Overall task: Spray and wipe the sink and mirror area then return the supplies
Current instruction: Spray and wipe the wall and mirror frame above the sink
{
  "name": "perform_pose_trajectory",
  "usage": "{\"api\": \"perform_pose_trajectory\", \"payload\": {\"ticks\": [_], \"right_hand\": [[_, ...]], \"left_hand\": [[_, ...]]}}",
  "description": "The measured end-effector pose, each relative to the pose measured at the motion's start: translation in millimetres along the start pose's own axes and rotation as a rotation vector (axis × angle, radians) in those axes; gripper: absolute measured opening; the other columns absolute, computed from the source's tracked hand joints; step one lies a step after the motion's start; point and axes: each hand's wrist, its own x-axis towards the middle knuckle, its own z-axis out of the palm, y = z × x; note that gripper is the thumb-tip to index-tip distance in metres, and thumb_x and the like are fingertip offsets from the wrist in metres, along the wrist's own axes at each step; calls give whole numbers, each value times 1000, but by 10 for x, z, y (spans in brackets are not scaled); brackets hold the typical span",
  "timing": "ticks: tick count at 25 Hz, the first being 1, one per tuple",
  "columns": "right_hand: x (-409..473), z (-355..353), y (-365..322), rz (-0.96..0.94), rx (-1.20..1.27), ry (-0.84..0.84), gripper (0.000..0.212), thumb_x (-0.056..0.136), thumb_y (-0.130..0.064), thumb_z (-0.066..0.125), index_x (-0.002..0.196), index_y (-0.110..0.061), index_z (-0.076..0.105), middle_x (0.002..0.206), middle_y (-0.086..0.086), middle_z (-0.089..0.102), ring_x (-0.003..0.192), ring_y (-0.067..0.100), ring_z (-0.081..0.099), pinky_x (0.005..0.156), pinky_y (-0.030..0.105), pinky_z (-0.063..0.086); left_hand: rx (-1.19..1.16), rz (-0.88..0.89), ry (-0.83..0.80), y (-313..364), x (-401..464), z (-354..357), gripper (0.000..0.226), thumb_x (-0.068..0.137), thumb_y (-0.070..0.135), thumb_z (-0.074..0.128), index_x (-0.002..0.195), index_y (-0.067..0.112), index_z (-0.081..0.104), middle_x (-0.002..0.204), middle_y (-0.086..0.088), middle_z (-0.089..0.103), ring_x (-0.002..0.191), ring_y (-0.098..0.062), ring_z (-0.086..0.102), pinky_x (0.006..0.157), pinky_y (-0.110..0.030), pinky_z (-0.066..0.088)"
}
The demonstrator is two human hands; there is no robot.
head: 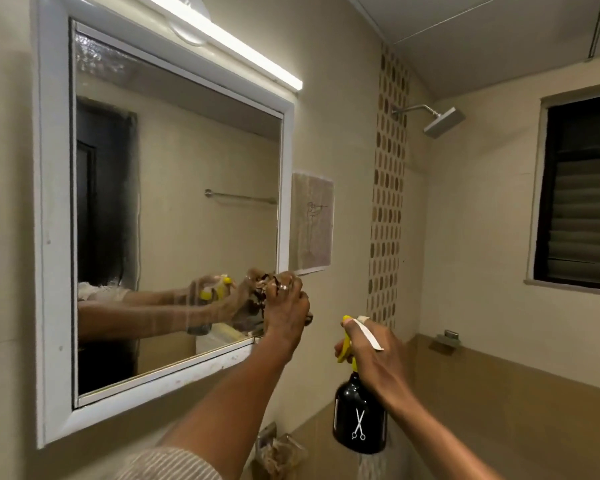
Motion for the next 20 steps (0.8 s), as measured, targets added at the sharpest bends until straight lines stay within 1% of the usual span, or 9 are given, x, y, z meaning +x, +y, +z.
{"api": "perform_pose_trajectory", "payload": {"ticks": [2,5,6,8,10,12,15,17,20], "right_hand": [[-9,68,-2,-14,1,-6,53,103,-37,55,59,-10,67,64,2,77,58,14,68,65,35,54],[13,170,-25,-65,-7,4,50,104,-35,54,61,-13,66,66,-1,76,59,8,67,54,15,46],[33,188,-41,-78,-6,3,49,104,-36,53,62,-14,66,67,-2,75,59,6,66,54,12,46],[79,197,-74,-101,-7,-1,46,104,-36,52,65,-14,66,68,-2,75,60,4,66,54,11,46],[105,192,-87,-107,5,3,46,105,-35,52,68,-12,67,68,1,75,62,7,67,55,13,46],[106,176,-78,-106,26,11,45,105,-34,53,70,-11,68,69,3,76,65,10,68,55,15,47],[89,124,-70,-113,30,12,46,106,-33,53,69,-11,68,67,4,75,65,10,67,54,14,46],[68,97,-72,-117,32,13,47,105,-33,53,67,-10,68,67,4,75,64,9,67,54,12,45],[32,57,-64,-133,27,25,49,105,-32,53,65,-9,68,67,3,75,61,7,65,56,12,45]], "left_hand": [[-45,26,-30,33,-166,175,44,88,24,61,129,11,55,151,-15,30,143,-38,22,107,-50,28],[-127,54,-93,72,-362,401,50,88,22,60,135,10,49,158,-12,21,148,-33,16,115,-49,20],[-148,56,-109,83,-408,439,50,89,22,59,136,10,48,159,-11,19,148,-32,15,116,-49,18],[-172,57,-120,97,-464,468,51,90,25,59,137,11,47,161,-9,18,150,-30,13,117,-48,16],[-159,78,-122,86,-496,488,52,91,27,59,138,10,46,161,-10,19,151,-30,12,119,-48,13],[-56,165,-129,55,-523,494,49,94,27,54,136,4,49,157,-16,26,149,-33,15,120,-48,13],[147,285,-122,6,-566,459,43,96,28,50,127,-1,56,146,-24,39,142,-39,25,117,-49,20],[226,313,-132,-18,-613,421,42,95,31,52,123,1,61,142,-22,45,139,-39,28,117,-49,21],[291,378,-212,0,-642,364,39,93,33,55,120,6,65,142,-17,49,142,-37,27,119,-49,17]]}}
